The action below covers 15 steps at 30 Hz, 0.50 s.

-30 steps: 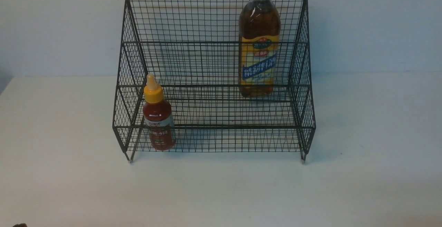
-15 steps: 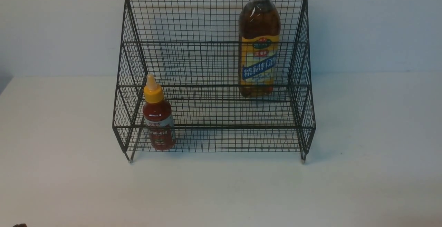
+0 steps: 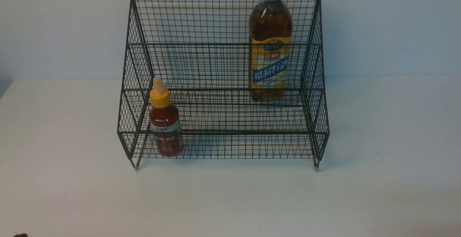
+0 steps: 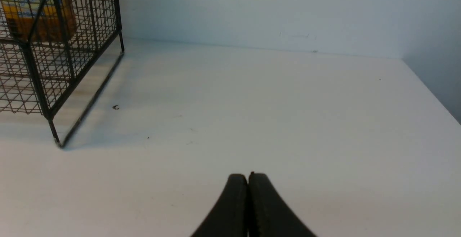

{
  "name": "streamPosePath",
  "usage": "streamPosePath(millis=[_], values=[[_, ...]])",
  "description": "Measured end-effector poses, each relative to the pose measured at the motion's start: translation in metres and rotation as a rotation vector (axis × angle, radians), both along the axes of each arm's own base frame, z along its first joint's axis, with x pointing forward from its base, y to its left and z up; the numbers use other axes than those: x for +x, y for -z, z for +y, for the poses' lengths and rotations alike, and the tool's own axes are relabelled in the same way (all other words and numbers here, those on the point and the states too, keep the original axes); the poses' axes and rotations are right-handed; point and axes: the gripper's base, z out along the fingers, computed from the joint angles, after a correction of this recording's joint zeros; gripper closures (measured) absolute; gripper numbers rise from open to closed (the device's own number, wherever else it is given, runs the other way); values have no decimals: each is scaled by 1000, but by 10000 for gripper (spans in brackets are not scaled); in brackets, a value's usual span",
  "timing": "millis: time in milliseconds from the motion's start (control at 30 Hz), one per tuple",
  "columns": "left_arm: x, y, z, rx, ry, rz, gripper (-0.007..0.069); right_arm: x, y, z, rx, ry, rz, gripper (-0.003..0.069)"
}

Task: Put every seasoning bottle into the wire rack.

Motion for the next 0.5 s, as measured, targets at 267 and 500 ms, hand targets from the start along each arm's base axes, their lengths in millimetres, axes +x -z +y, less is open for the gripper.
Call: streamPosePath(millis=[267,500], values=[[0,0,-2,111,60,-7,629,0,0,0,0,0,0,674],[-1,0,-7,212,180,-24,629,0,0,0,0,0,0,674]])
